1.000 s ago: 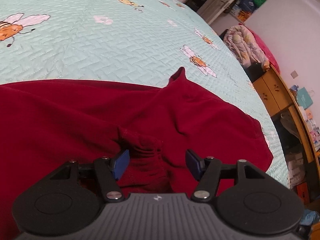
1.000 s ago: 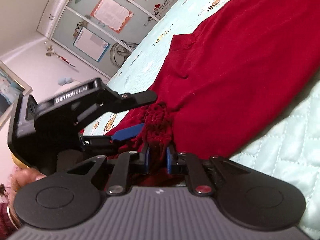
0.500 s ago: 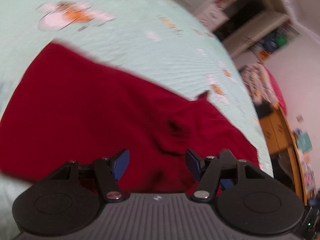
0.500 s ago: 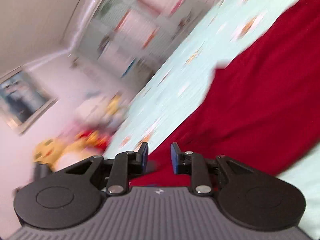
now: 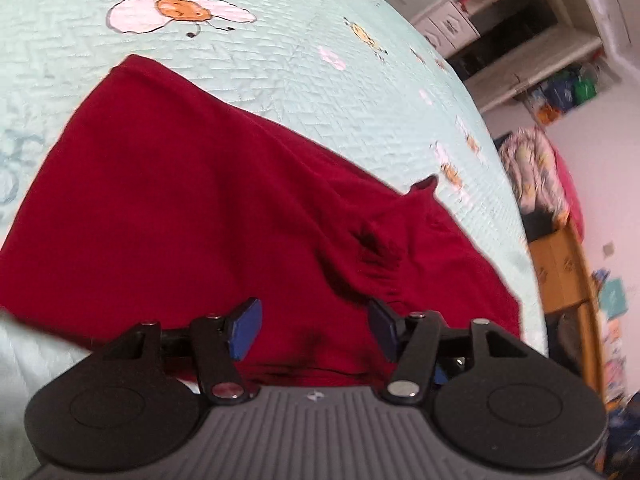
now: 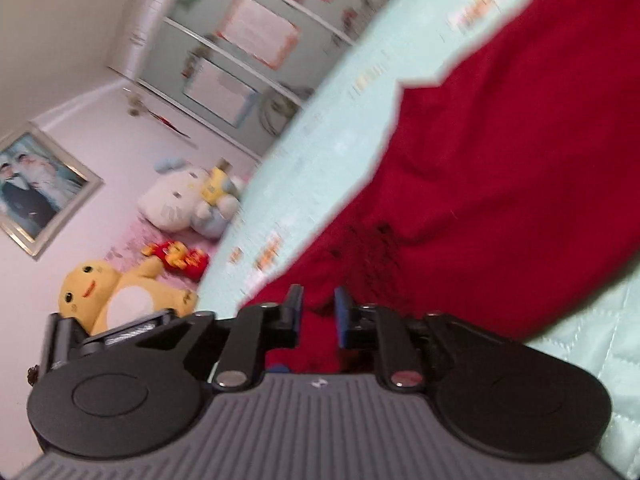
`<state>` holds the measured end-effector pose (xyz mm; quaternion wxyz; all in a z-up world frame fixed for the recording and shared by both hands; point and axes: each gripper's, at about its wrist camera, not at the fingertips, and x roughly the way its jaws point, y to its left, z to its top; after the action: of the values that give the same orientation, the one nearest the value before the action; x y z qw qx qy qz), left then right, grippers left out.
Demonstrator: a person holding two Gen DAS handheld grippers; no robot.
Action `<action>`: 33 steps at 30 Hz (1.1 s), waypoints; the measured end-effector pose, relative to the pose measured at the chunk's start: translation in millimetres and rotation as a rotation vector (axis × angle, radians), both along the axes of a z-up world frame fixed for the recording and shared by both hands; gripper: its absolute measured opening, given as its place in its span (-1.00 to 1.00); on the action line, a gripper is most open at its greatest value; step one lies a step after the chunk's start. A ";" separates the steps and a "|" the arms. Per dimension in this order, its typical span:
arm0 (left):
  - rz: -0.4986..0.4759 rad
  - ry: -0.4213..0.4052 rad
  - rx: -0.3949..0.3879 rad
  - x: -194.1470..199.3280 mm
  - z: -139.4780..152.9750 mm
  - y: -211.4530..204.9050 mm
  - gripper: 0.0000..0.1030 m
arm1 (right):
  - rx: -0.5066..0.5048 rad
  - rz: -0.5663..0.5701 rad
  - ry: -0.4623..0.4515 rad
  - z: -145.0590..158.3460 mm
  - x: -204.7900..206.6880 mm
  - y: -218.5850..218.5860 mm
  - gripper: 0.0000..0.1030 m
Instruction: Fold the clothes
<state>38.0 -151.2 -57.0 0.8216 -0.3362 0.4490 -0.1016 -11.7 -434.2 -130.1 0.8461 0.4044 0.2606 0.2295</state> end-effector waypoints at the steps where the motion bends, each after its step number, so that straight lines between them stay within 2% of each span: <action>1: 0.000 -0.022 -0.001 -2.8 5.8 0.5 0.21 | 0.006 0.008 -0.019 2.3 -0.8 -0.1 -0.39; 4: -0.021 -0.062 0.079 -3.1 12.9 -2.7 0.33 | 0.010 0.026 0.006 -4.0 7.3 1.1 -0.39; 5: -0.015 -0.043 0.099 -1.2 8.4 -2.1 0.33 | -0.003 0.019 0.035 -7.7 10.9 0.2 -0.39; 7: 0.001 0.045 0.083 3.5 -10.5 3.3 0.29 | -0.013 0.005 0.092 -16.2 16.4 -3.4 -0.49; 9: 0.025 0.065 0.040 2.4 -18.8 10.7 0.27 | 0.015 0.010 0.104 -20.1 16.2 -7.3 -0.49; 11: 0.009 0.079 0.044 4.7 -12.7 11.4 0.28 | 0.012 0.006 0.094 -17.4 13.2 -9.1 -0.47; 14: -0.016 0.051 0.043 2.9 4.8 10.4 0.25 | 0.025 -0.019 0.052 -7.1 5.2 -7.9 -0.38; 17: -0.031 -0.017 0.055 5.0 23.4 6.1 0.26 | 0.058 -0.027 -0.010 1.6 -1.3 -6.3 -0.37; 19: -0.060 -0.057 0.093 13.9 31.2 -0.8 0.27 | 0.069 -0.004 -0.006 -1.3 1.0 -1.2 -0.36; 22: -0.077 -0.040 0.127 32.5 24.9 -7.5 0.28 | 0.051 0.021 0.030 -10.1 7.2 2.3 -0.35; 24: -0.064 0.016 0.159 44.1 9.0 -6.8 0.28 | 0.047 0.011 0.062 -16.3 10.3 -1.3 -0.36; 26: -0.034 0.070 0.155 48.4 -9.7 -0.7 0.22 | 0.053 -0.006 0.077 -21.2 11.0 -7.5 -0.37; 29: -0.014 0.061 0.127 44.2 -9.2 3.7 0.23 | 0.071 -0.012 0.065 -20.4 8.7 -13.7 -0.37; 33: -0.047 0.022 0.188 40.3 7.6 -4.4 0.23 | 0.067 -0.001 -0.022 -10.1 3.4 -12.3 -0.33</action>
<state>78.3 -155.7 -49.4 0.8419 -0.2479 0.4735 -0.0743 -8.3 -446.4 -140.2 0.8349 0.4301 0.2432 0.2424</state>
